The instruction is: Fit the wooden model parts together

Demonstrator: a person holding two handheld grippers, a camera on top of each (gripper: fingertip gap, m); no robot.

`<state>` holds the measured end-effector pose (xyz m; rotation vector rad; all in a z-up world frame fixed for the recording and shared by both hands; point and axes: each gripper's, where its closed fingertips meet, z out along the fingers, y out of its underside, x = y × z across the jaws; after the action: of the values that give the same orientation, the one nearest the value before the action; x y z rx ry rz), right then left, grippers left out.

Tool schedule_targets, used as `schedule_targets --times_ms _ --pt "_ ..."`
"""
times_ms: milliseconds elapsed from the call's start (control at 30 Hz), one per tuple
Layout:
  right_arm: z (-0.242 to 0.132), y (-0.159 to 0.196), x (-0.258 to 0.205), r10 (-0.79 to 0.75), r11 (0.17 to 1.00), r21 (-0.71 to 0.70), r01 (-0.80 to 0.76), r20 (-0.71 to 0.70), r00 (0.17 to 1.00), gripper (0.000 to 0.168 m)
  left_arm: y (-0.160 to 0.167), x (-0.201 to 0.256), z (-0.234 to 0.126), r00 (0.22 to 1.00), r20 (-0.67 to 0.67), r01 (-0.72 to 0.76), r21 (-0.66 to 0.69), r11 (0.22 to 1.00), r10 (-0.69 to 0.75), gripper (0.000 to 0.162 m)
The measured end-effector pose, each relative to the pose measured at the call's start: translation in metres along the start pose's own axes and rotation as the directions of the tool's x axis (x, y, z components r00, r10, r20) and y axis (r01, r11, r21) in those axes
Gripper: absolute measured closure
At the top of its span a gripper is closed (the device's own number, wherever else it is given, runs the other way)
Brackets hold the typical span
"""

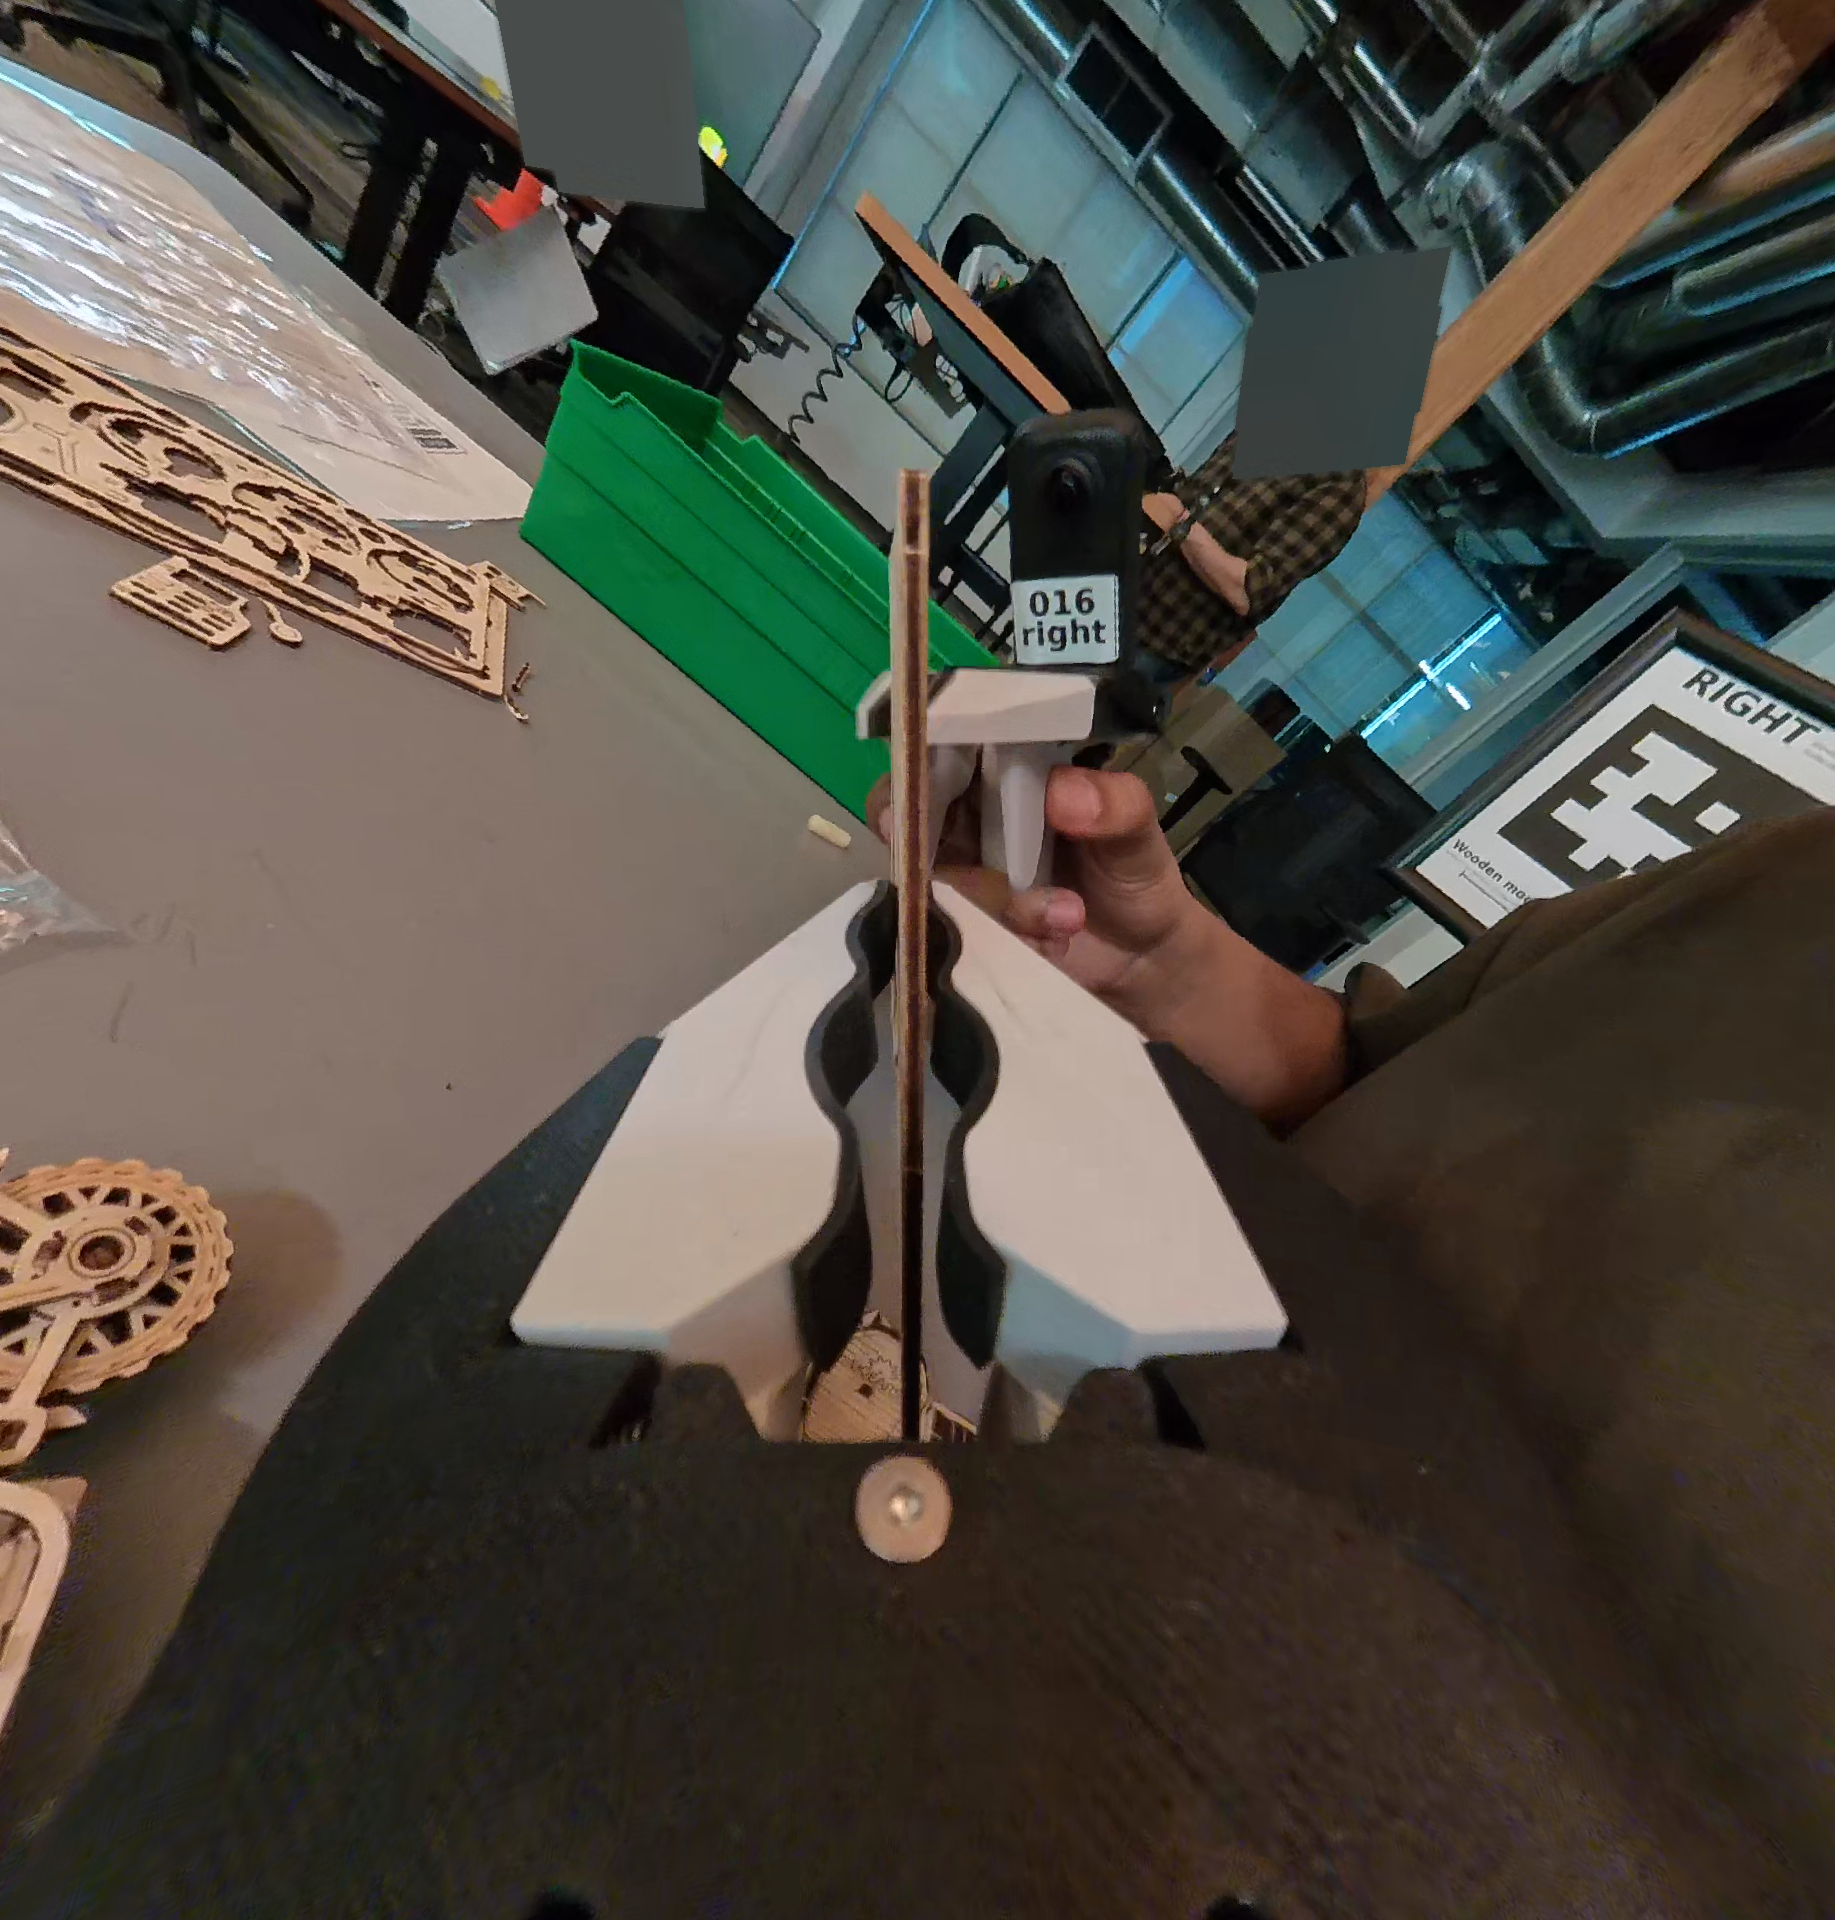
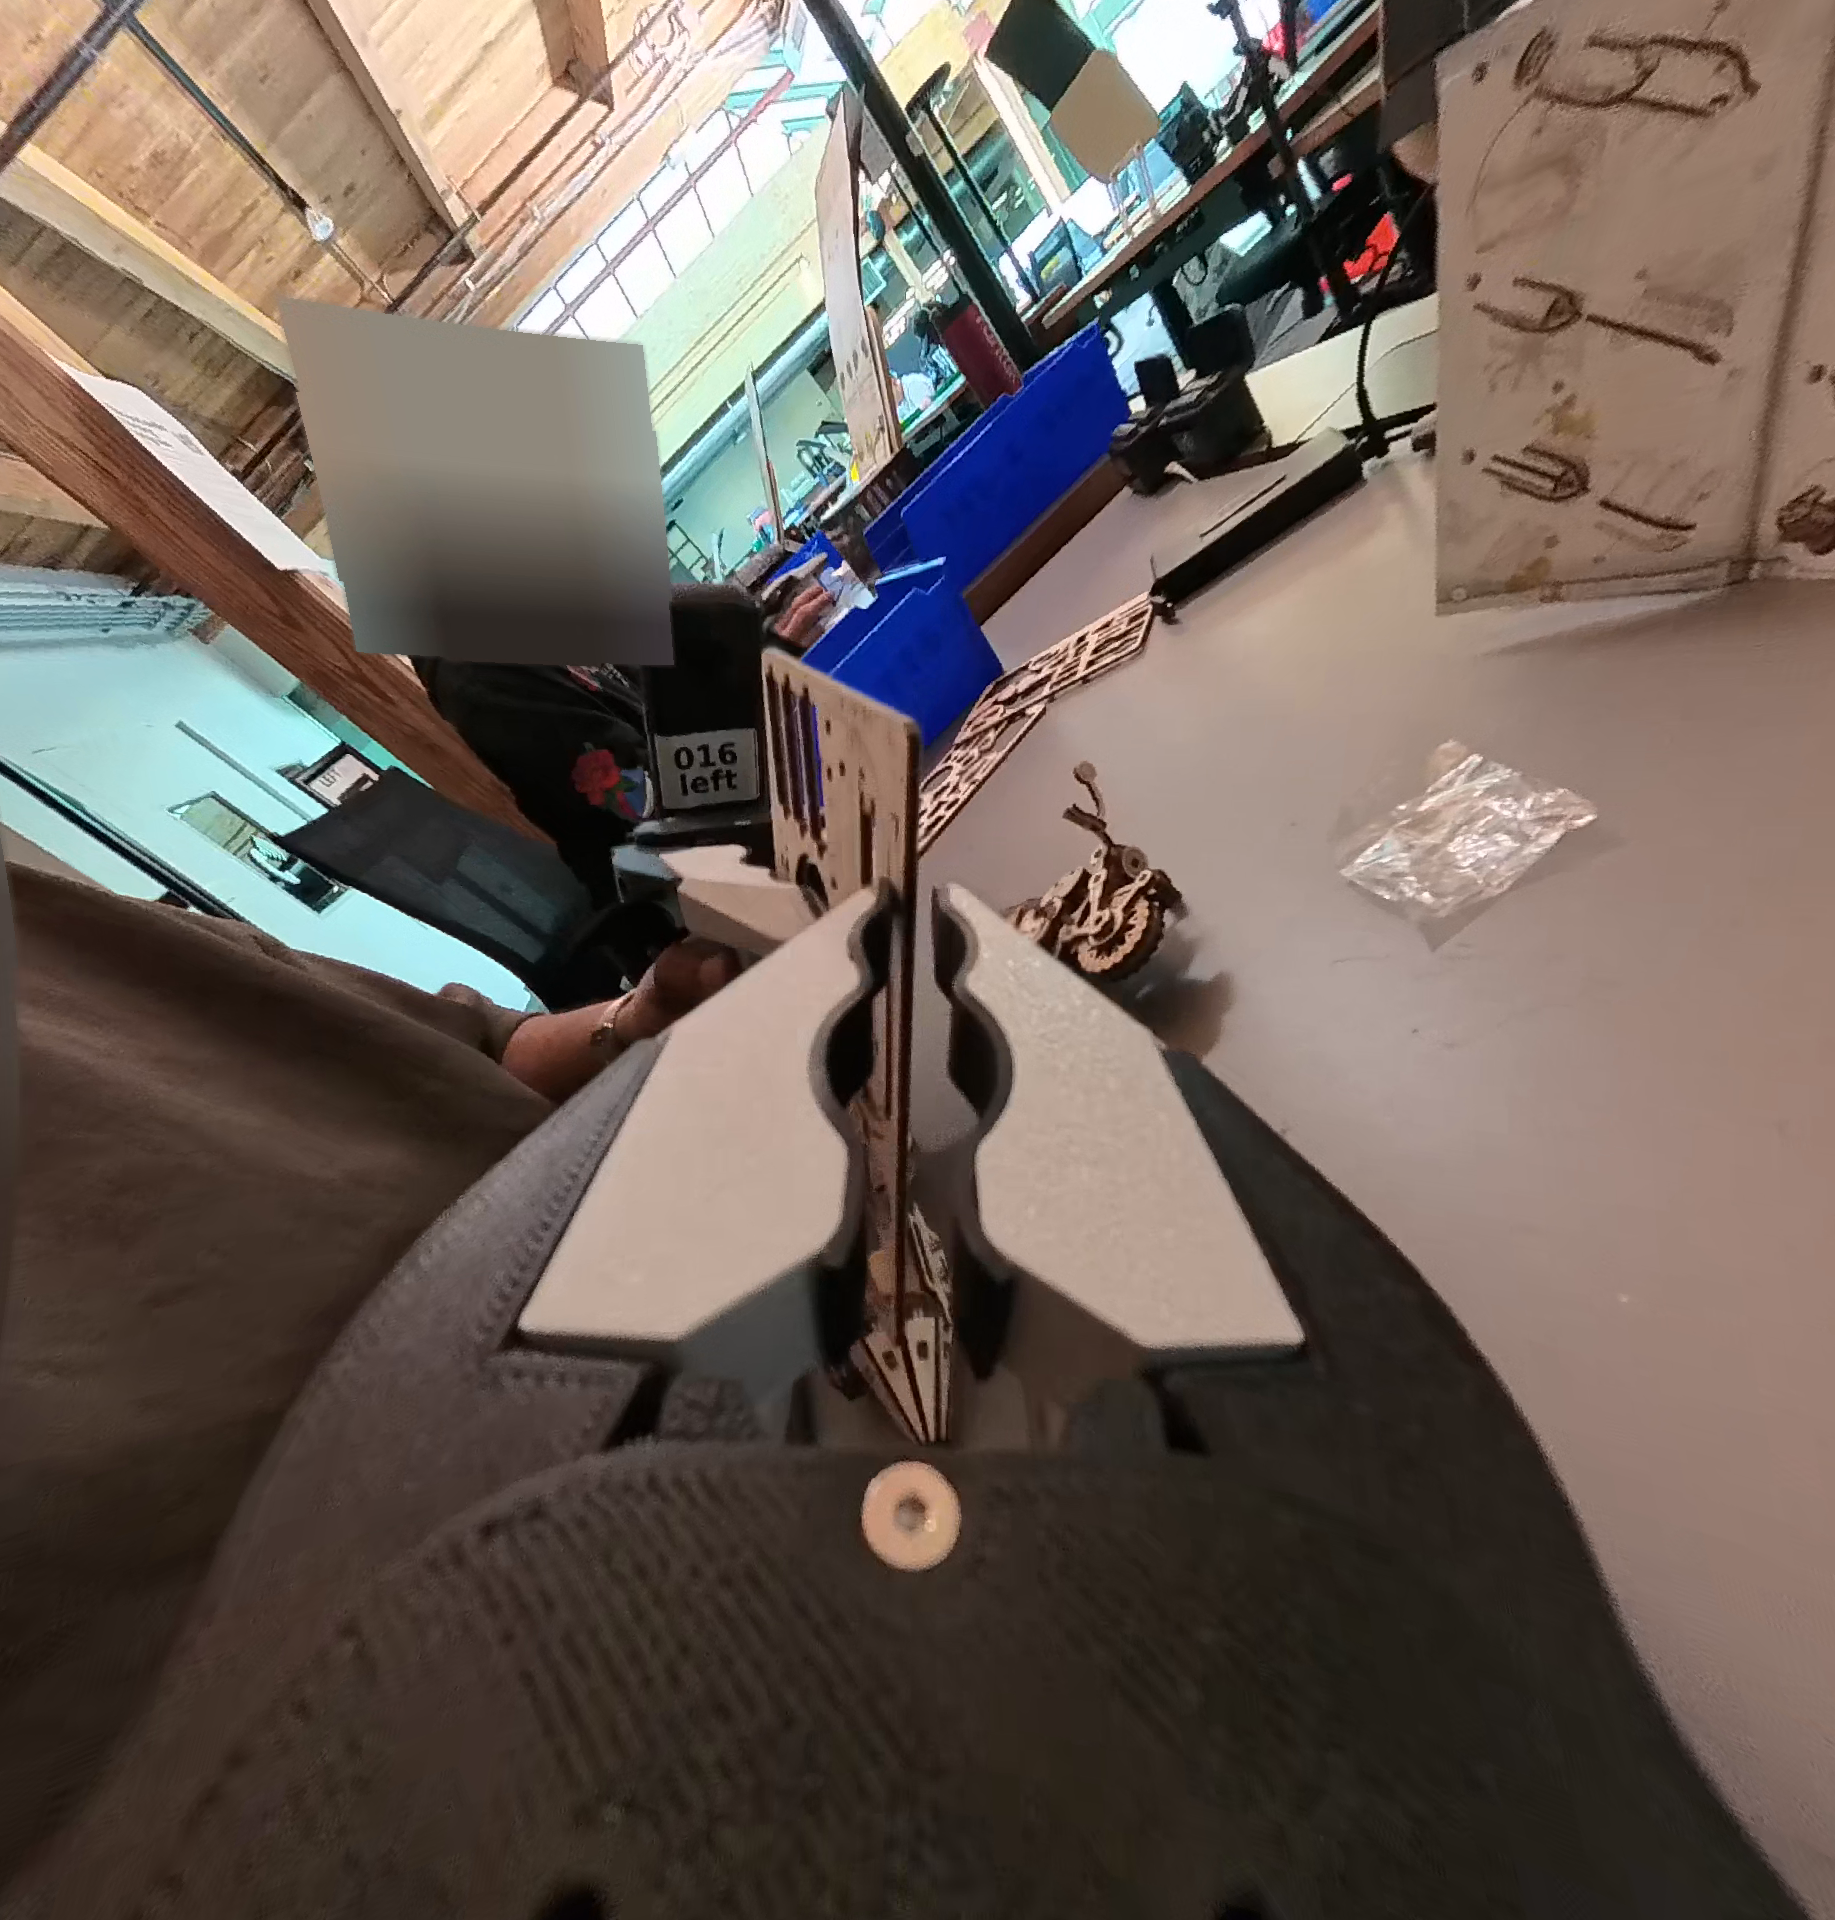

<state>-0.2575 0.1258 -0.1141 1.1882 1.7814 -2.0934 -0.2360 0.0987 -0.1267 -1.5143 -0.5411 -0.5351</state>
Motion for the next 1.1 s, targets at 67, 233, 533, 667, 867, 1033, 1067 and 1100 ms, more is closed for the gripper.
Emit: schedule_targets --times_ms 67,233,533,667,867,1033,1067,1100 --pt "-0.003 -0.003 0.0 0.005 1.0 0.014 -0.005 0.004 1.0 0.164 0.003 0.001 0.002 1.0 -0.001 -0.004 -0.013 1.0 0.004 0.161" --pt "-0.003 -0.004 -0.001 0.001 1.0 0.012 -0.001 0.007 1.0 0.167 0.006 0.001 0.003 1.0 0.002 -0.012 -0.034 0.999 0.012 0.161" --pt "-0.003 -0.005 -0.001 0.02 0.999 0.024 -0.021 0.025 0.999 0.166 0.009 0.002 0.004 0.999 0.012 -0.037 -0.06 0.998 0.037 0.161" --pt "-0.003 -0.004 -0.002 0.021 1.0 0.023 -0.021 0.026 0.999 0.166 0.011 0.002 0.006 0.999 0.017 -0.042 -0.075 0.996 0.044 0.161" --pt "-0.003 -0.003 -0.001 0.032 0.999 0.024 -0.033 0.029 0.999 0.166 0.013 0.002 0.006 0.999 0.019 -0.041 -0.085 0.996 0.042 0.161" --pt "-0.004 -0.002 -0.001 0.012 1.0 0.01 -0.012 0.009 1.0 0.167 0.014 0.003 0.008 0.998 0.022 -0.051 -0.093 0.994 0.054 0.161" --pt "-0.004 -0.001 0.0 0.002 1.0 0.004 -0.002 -0.003 1.0 0.167 0.015 0.003 0.008 0.998 0.027 -0.059 -0.097 0.994 0.062 0.161" --pt "-0.004 -0.001 0.001 -0.008 1.0 -0.002 0.008 -0.015 1.0 0.167 0.016 0.003 0.008 0.997 0.031 -0.067 -0.101 0.993 0.071 0.161"
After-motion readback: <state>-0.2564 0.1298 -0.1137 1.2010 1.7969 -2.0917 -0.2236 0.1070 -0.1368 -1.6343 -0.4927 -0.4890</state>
